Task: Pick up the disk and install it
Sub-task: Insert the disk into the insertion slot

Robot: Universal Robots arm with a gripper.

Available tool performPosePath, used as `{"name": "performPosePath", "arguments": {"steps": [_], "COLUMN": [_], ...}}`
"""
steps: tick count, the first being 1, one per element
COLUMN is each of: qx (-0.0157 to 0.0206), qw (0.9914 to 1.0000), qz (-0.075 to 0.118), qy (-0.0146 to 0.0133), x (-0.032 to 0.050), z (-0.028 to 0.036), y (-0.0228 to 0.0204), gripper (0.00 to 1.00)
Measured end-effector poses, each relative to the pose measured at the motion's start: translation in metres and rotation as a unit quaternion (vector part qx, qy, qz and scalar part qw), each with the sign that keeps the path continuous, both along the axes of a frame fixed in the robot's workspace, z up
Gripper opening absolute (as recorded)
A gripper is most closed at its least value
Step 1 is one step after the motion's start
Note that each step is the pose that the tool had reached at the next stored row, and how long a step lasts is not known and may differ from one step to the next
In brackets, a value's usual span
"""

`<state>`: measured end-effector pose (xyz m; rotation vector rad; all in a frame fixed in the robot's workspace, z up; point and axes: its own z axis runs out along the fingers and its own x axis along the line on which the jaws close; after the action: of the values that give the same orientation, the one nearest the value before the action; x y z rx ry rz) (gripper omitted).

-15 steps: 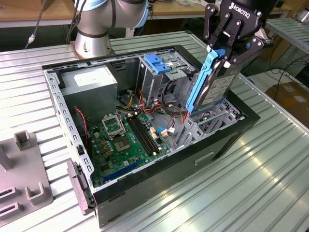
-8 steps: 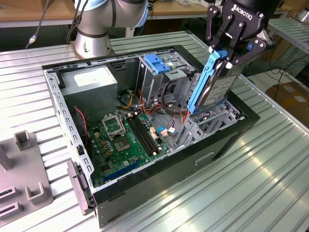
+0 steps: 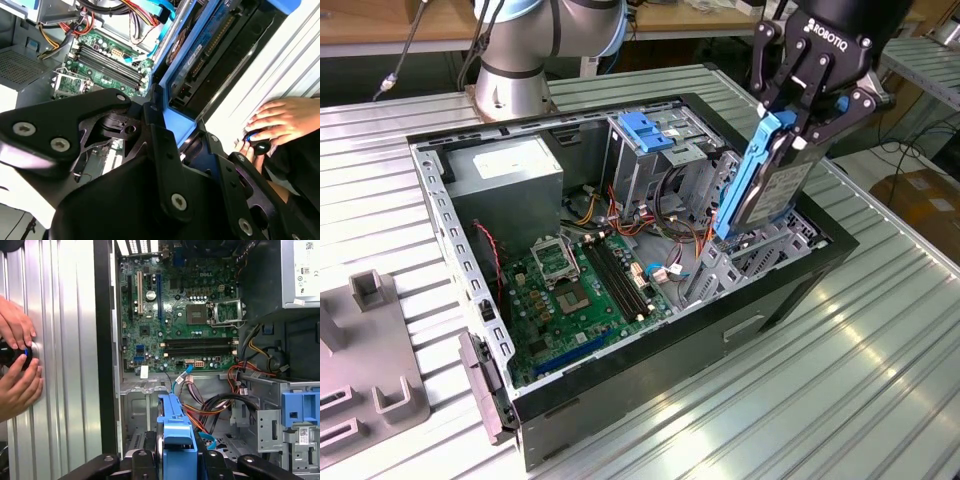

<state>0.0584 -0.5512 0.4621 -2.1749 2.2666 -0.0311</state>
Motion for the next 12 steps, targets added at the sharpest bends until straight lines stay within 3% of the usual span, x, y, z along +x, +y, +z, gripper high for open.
{"name": "performPosePath", "arguments": {"steps": [3,6,10,12], "qx": [-0.0001,0.0000,-0.0002,-0.0002], "qw": [0.99990,0.99987,0.99996,0.99995], "qz": [0.014,0.016,-0.009,-0.009], "qy": [-0.0001,-0.0001,0.0006,0.0024], "x": [-0.0001,0.0004,0.0007,0.0007], "z": [-0.0009,-0.0023,-0.0041,-0.0054], "y": [-0.0008,-0.0011,-0.0012,-0.0013], "gripper": [0.37,0.37,0.37,0.37]}}
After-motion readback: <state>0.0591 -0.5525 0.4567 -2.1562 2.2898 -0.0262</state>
